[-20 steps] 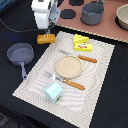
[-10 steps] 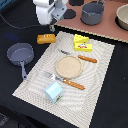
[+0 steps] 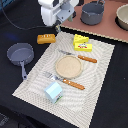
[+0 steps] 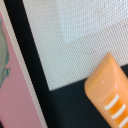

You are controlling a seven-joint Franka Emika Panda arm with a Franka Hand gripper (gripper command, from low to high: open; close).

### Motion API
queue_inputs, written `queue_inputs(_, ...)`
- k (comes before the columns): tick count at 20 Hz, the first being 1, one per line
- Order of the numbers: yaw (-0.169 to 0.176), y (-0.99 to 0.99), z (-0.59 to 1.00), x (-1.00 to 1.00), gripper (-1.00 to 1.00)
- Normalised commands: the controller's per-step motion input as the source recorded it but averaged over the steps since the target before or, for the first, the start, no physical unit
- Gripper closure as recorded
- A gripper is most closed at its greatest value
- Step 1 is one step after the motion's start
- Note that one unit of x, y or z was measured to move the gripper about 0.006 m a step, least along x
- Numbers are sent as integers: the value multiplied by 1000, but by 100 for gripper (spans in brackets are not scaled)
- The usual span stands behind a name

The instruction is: Interact with the objects in diverse but meaningful ways.

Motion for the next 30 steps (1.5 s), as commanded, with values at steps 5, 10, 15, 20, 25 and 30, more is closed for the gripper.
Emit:
queue_inputs(5,-98,131,78,779,-100)
queue_inputs(10,-105,33,-16,591,-100)
queue_inputs(15,-71,43,-114,437,-100)
queue_inputs(20,-17,225,-90,304,-100)
queue_inputs(25,0,455,0,535,-100)
queue_inputs(30,-7,399,14,679,-100)
